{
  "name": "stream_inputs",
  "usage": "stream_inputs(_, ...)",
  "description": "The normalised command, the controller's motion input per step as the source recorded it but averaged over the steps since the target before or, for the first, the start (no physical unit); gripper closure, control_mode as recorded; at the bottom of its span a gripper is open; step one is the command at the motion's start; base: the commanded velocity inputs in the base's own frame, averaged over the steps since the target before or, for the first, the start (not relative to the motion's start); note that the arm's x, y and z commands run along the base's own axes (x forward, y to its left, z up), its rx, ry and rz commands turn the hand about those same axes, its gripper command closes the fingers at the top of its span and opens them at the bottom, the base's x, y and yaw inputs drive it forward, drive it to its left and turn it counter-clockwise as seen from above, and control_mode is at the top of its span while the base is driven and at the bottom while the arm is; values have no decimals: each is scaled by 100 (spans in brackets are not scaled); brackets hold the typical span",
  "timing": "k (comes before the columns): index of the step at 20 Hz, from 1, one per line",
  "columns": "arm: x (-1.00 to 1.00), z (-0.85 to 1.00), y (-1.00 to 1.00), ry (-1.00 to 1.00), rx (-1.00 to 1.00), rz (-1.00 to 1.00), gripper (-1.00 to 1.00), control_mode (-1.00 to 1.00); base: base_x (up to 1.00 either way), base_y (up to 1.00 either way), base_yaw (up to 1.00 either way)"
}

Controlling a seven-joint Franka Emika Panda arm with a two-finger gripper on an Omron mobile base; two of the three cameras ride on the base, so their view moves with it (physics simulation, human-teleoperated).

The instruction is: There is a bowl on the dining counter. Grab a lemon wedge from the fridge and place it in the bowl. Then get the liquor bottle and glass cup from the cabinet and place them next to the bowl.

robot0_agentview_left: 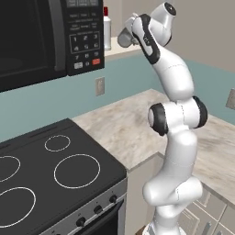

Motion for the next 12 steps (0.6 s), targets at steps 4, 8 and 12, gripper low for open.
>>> stream_inputs(4, -65, 1, 0, -14, 0, 0, 100, -100, 0, 0, 0)
stream_inputs(8, -100, 19, -1, -23, 0, 0, 100, -100, 0, 0, 0)
stream_inputs(12, -100, 19, -15, -21, 0, 0, 100, -100, 0, 0, 0)
